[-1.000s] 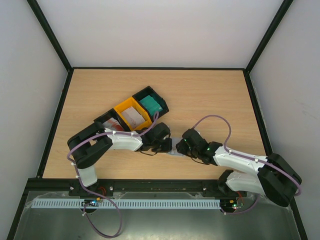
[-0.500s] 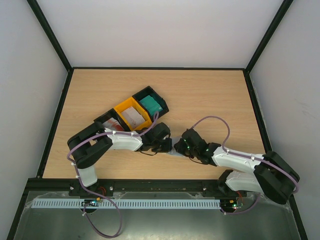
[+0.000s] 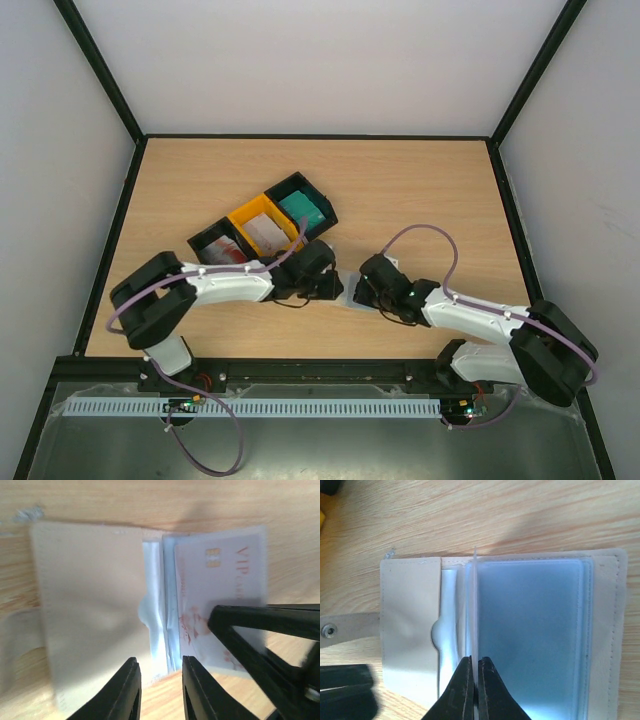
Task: Put the credit cards into the card holder
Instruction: Insert the credit card into the card holder.
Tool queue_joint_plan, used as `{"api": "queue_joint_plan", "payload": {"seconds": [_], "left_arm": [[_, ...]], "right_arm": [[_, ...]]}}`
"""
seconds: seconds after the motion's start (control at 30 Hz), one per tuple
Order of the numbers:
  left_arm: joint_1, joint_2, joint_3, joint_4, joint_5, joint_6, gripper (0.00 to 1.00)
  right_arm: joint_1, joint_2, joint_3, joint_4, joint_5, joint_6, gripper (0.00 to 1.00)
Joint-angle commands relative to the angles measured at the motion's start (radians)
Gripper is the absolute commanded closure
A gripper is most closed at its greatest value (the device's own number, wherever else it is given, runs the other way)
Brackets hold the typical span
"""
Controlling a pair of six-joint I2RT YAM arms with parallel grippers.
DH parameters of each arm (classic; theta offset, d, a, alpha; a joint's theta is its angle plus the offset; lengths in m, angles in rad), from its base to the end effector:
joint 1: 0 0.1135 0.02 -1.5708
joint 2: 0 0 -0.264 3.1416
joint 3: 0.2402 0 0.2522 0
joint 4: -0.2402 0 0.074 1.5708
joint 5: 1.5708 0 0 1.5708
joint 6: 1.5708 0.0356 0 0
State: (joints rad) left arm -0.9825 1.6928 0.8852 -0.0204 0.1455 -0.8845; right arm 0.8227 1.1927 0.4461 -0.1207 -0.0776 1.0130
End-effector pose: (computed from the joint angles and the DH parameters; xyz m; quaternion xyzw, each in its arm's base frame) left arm 0.1837 -0.2846 0.1595 0.0719 0.9269 -0.3312 0.1609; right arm 0.1435 0.1587 0.1530 0.0758 0.9351 0.2956 0.1802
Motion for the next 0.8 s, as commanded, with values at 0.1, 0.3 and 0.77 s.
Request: {"api": "queue_joint_plan", "payload": {"seconds": [0.1, 0.3, 0.77], "left_arm": [[0.036, -0.196, 0.004, -0.110, -0.085, 0.015, 0.71], [0.102, -0.338, -0.055, -0.155, -0.106, 0.022, 0.67], [0.212, -0.505, -0.124, -0.227, -0.108, 0.047, 0.61]], "right_arm": [[-0.004, 0.015, 0.103, -0.270, 0.140, -0.134, 0.98], [-0.003, 0.050, 0.138, -0.205, 0.067, -0.125, 0.66], [-0.003, 0.108, 0.168, -0.023, -0.137, -0.113, 0.42]]}}
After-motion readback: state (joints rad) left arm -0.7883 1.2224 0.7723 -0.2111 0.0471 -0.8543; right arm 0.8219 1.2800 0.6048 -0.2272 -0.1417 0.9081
